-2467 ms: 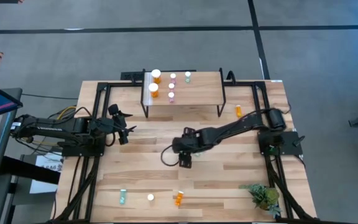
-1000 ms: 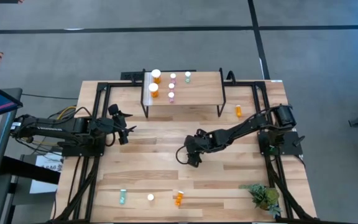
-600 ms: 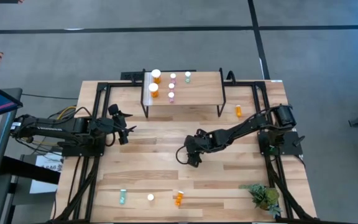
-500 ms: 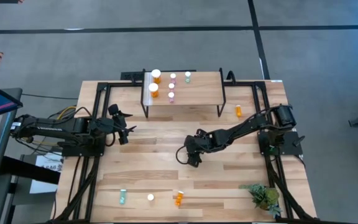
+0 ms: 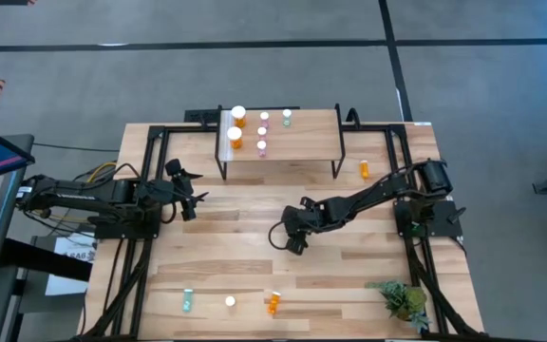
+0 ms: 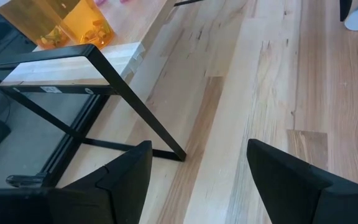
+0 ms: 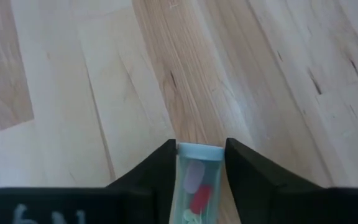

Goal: Pick and place medicine bottles onto shelf by color
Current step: Put the top small blue pill bottle aligned with other small blue pill bottle on the shelf

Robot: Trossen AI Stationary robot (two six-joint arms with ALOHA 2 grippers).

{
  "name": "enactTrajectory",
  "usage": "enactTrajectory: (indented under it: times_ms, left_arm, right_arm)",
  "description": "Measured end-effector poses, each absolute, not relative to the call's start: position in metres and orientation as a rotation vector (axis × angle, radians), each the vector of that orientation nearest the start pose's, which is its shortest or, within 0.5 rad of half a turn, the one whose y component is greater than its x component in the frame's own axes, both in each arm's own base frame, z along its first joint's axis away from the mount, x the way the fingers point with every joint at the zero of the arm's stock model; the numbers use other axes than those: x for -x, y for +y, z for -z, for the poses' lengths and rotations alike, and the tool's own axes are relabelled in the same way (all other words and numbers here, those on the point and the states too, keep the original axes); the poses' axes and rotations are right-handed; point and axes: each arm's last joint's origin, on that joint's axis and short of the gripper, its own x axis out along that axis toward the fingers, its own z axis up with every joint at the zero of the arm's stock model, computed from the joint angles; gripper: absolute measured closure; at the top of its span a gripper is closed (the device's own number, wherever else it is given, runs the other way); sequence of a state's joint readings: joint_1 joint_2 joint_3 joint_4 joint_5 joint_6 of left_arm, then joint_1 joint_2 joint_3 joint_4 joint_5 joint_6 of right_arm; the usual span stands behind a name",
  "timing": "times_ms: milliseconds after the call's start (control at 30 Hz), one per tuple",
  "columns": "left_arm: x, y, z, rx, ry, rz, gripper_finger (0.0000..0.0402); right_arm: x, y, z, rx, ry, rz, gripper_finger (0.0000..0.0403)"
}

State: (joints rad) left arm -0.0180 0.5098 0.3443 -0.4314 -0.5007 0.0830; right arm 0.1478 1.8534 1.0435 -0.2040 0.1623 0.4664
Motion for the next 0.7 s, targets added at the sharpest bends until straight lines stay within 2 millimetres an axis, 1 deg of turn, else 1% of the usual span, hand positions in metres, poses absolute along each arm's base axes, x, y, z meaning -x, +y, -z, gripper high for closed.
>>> enactTrajectory:
  times_ms: [200, 367, 433, 567, 700]
  left_arm:
    - [-0.118, 0.012, -0.199, -0.233, 0.602, -0.444, 0.0149]
    - [-0.118, 0.012, -0.199, -0.233, 0.603, -0.444, 0.0149]
    - [-0.118, 0.012, -0.199, -0.234, 0.603, -0.444, 0.0149]
    - [-0.118, 0.012, -0.199, -0.234, 0.602, -0.444, 0.0149]
    - [-0.118, 0.012, -0.199, -0.233, 0.603, -0.444, 0.0149]
  right_arm:
    - [-0.354, 0.048, -0.140, -0.277, 0.966, 0.245, 0.0273]
    - [-0.356, 0.048, -0.141, -0.282, 0.947, 0.239, 0.0274]
    - [-0.356, 0.048, -0.145, -0.282, 0.930, 0.232, 0.0274]
    - [-0.358, 0.049, -0.162, -0.279, 0.842, 0.201, 0.0276]
    - [-0.358, 0.048, -0.191, -0.235, 0.696, 0.184, 0.0275]
